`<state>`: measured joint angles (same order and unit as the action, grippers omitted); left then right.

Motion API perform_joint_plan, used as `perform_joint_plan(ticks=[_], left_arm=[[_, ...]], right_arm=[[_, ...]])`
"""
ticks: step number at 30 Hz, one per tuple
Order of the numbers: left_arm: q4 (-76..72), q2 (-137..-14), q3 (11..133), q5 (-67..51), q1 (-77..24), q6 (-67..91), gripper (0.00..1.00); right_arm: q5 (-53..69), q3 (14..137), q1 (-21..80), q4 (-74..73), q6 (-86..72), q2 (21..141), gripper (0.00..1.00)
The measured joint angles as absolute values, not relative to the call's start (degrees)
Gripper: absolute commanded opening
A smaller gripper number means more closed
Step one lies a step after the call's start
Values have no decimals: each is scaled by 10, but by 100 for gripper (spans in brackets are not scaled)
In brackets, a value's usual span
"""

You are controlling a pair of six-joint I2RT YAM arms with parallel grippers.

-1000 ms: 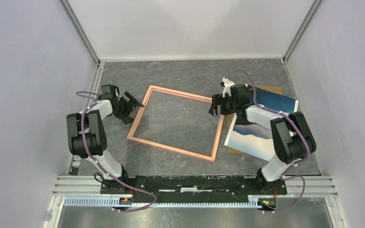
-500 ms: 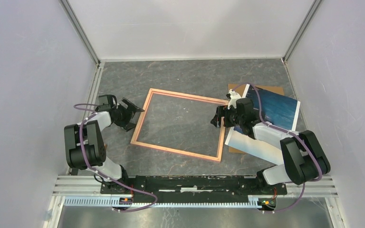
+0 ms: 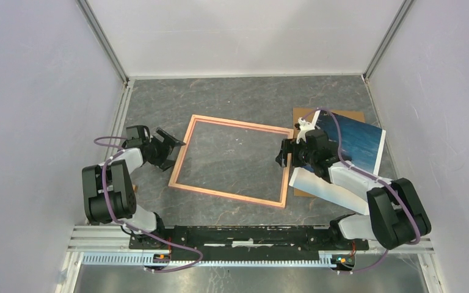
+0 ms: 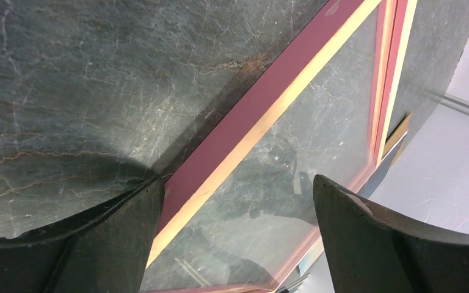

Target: Put the photo into the frame

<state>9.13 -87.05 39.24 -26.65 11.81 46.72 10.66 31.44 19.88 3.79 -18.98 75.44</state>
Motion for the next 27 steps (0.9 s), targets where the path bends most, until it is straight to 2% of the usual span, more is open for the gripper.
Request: perform_joint_plan(ticks=[9,14,21,25,27], left_arm=[[118,-806,340,-257,132,482,100],[113,-768,305,-256,140,501,99],[116,-674,240,-253,145,531,100],[225,-594,232,-230,139,531,100],[318,-542,260,-197,136,524,100]], right_arm=[[127,313,203,59,-191,810,86],[134,356,201,77,-192,864,86],[133,496,198,67,-164,990,86],[124,607,208,-3,-133,1051,86],[70,657,221,-62,-124,1058,91]])
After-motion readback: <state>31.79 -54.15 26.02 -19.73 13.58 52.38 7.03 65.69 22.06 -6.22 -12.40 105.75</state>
